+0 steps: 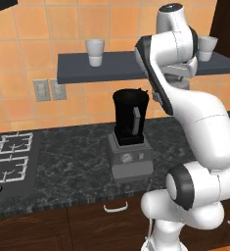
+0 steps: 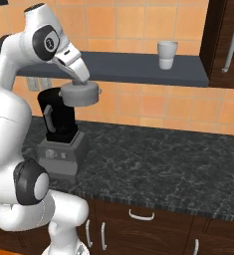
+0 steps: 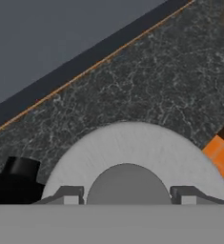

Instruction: Close the lid blender by securely placing the lid on top.

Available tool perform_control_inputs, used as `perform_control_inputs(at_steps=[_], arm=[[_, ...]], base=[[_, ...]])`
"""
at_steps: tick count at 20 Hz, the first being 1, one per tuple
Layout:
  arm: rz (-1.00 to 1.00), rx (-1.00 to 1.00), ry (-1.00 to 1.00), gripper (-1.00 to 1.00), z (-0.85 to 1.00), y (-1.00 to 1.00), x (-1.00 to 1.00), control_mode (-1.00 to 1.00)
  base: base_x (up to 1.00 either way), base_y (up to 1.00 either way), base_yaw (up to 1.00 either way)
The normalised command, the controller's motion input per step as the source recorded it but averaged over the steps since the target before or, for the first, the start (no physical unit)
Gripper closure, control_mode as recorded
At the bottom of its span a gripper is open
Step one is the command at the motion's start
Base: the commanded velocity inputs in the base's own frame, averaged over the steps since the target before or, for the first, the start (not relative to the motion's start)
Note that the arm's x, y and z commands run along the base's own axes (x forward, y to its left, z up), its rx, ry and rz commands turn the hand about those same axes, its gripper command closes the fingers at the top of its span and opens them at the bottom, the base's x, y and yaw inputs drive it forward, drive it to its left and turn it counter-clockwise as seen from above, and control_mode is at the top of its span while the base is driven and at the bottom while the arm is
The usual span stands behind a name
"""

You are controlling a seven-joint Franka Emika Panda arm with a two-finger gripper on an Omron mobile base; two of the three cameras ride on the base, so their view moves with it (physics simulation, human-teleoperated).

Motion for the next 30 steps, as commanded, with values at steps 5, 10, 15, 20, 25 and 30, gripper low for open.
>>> perform_control_inputs(at_steps=[5, 10, 15, 20, 25, 30], arm=[[0.00, 0.09, -0.09, 1.00, 0.16, -0.12, -0.24, -1.00], [0.00, 0.04, -0.13, 1.00, 0.00, 0.61, 0.31, -1.00], [0.00, 0.02, -0.14, 1.00, 0.02, 0.35, 0.58, -1.00], [0.00, 0.01, -0.01, 1.00, 0.63, 0.50, 0.32, -1.00], [0.00, -0.02, 0.03, 1.00, 0.46, 0.38, 0.06, -1.00], [0.02, 0.02, 0.04, 1.00, -0.13, 0.11, -0.11, -1.00]], base=[[0.00, 0.00, 0.00], [0.00, 0.00, 0.00], [0.00, 0.00, 0.00], [0.00, 0.00, 0.00], [0.00, 0.00, 0.00], [0.00, 0.00, 0.00]])
